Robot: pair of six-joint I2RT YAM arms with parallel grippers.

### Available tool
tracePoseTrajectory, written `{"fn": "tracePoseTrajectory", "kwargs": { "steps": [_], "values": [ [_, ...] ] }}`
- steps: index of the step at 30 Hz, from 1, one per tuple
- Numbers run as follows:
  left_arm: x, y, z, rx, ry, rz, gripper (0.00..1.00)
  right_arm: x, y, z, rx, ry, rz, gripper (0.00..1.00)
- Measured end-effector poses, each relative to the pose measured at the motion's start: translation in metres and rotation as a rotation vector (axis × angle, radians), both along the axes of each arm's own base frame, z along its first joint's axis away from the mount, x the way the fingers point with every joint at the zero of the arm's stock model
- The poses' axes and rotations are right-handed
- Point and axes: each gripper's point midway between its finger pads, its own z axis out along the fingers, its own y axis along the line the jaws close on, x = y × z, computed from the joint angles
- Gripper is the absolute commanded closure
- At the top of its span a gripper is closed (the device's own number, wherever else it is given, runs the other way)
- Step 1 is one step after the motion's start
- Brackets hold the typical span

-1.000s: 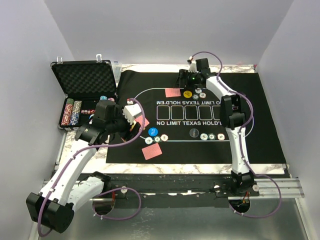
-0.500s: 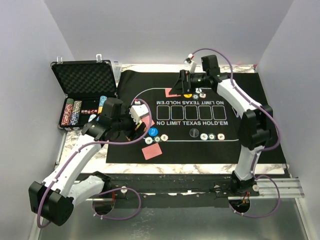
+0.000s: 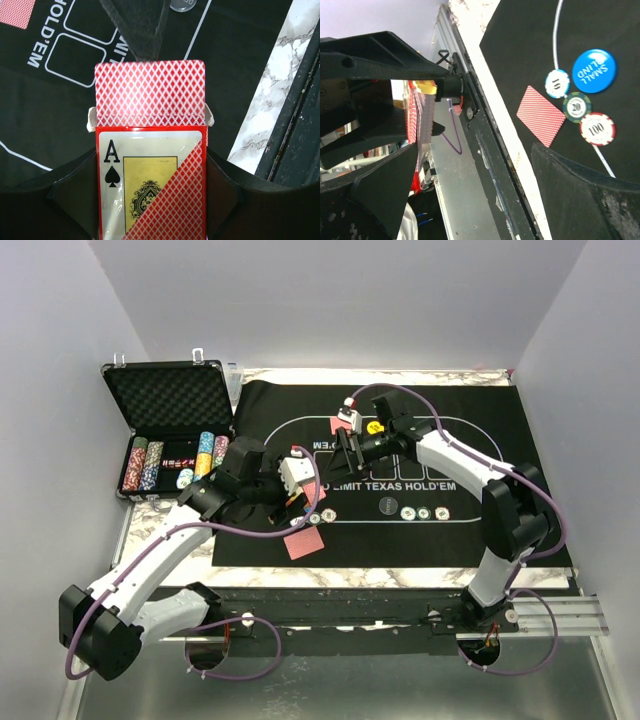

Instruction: Distribute texas hold em gaming equipment

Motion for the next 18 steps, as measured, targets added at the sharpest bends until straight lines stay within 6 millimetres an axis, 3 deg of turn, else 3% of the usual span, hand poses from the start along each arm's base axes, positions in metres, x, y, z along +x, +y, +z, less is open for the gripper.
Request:
{"fn": "tracePoseTrajectory", "kwargs": {
  "steps": [9,18],
  "values": [
    [-0.008,-0.007,-0.001,0.010,-0.005,-0.037,1.00,-0.021,0.025,0.018,0.081,-0.009,0.086,0.00],
    [-0.006,-0.005,0.000,0.015,-0.021,-0.026,1.00,-0.026,0.016,0.015,0.063,0.005,0.097,0.04]
  ]
}}
